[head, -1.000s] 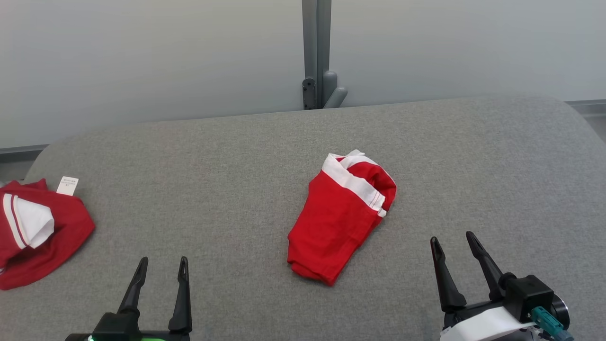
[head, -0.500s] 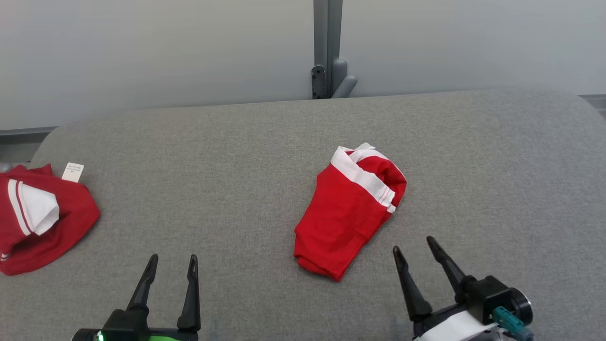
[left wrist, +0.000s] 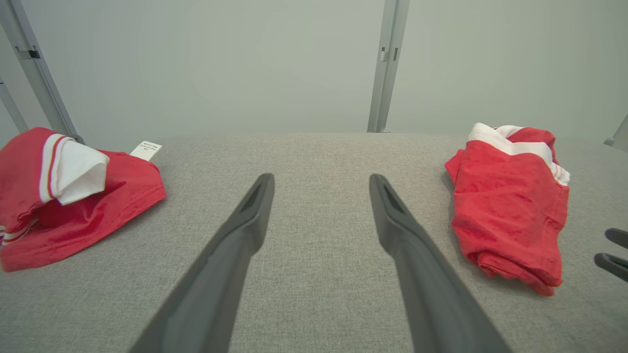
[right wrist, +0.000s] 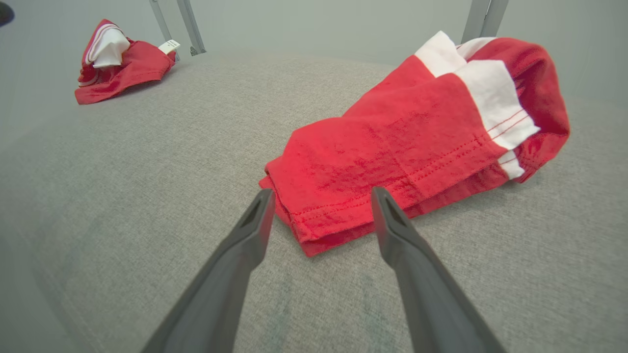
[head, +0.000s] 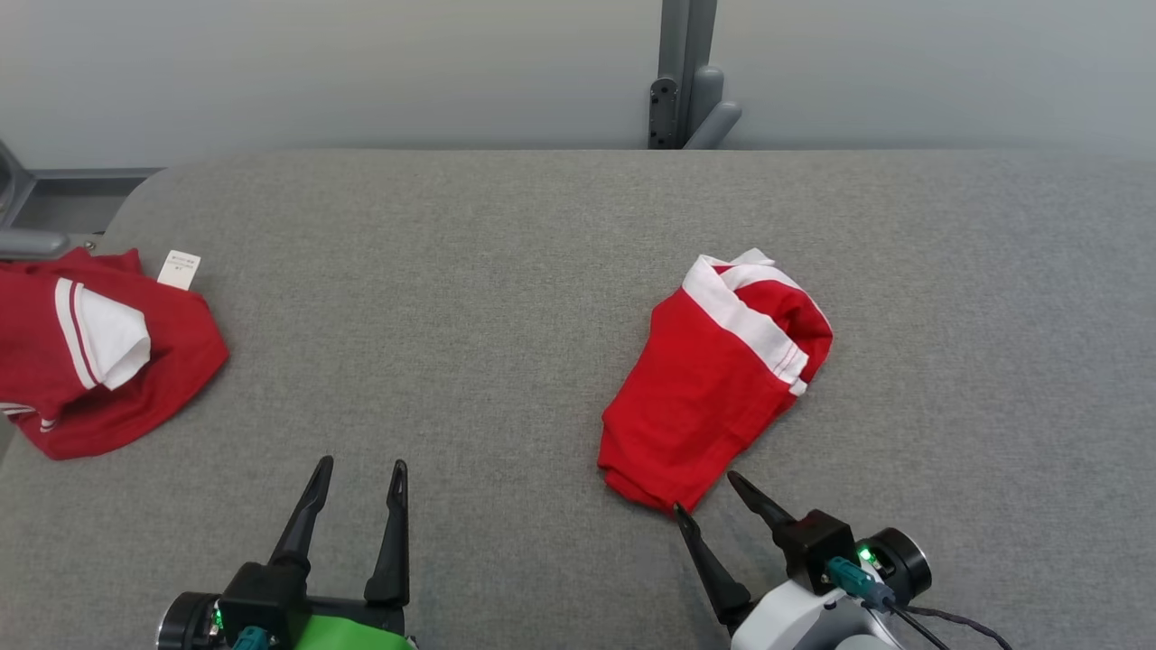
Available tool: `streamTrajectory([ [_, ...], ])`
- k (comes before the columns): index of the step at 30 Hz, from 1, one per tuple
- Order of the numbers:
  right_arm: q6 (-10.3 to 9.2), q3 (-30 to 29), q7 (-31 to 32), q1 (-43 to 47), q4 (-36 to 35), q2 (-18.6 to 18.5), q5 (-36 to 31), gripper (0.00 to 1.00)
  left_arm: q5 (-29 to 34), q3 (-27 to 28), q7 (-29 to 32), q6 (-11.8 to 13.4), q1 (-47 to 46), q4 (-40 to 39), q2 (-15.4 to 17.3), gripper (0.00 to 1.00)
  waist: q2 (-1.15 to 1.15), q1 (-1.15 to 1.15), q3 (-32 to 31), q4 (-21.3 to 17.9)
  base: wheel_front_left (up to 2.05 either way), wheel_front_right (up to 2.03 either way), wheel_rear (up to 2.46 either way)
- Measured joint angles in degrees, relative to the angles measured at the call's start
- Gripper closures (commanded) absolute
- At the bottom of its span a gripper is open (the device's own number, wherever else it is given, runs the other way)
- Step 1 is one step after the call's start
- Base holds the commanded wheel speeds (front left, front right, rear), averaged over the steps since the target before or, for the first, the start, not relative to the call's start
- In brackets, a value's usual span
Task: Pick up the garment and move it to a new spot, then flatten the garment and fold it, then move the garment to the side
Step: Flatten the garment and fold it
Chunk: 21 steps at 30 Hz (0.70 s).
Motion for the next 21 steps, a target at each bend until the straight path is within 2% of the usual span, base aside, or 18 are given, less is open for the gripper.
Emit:
streamTrajectory([
  [5,0.00,1.99,0.00,-3.58,9.24,-0.01,-0.44,0.00,-0.88,-1.18,0.00,0.09,-0.96,0.48,0.01,0.00,0.00,0.00,1.33,2.21,0.00,0.00,0.00],
  [10,0.00,2.59,-0.01,-6.91,12.66,0.01,-0.42,0.00,-1.13,-1.58,0.00,0.18,-1.54,0.77,0.01,0.00,0.00,0.00,2.10,3.87,0.00,0.00,0.00],
  [11,0.00,2.90,0.00,-7.43,13.44,0.03,-0.35,0.16,-1.15,-1.60,0.00,0.18,-1.67,0.80,0.00,0.00,0.00,0.00,2.43,4.56,0.00,0.00,0.00],
  [12,0.00,3.19,-0.01,-7.65,13.69,0.01,-0.38,0.54,-1.15,-1.54,0.00,0.18,-1.79,0.81,0.01,0.00,0.00,0.00,2.59,4.88,0.00,0.00,0.00],
  [14,0.00,3.33,0.00,-8.24,14.10,0.04,-0.58,1.00,-1.15,-1.33,0.00,0.18,-2.01,0.80,0.01,0.00,0.00,0.00,2.89,5.37,0.00,0.00,0.00],
  [18,0.00,3.24,0.00,-8.78,14.34,0.00,-1.45,1.00,-1.14,-1.04,0.00,0.18,-2.15,0.87,0.01,0.00,0.00,0.00,3.19,6.02,0.00,0.00,0.00],
  [21,0.00,3.87,0.00,-9.39,10.68,-0.03,-1.63,1.00,-1.12,-0.80,0.00,0.16,-2.31,0.87,0.00,0.00,0.00,0.00,2.89,6.10,0.00,0.00,0.00],
])
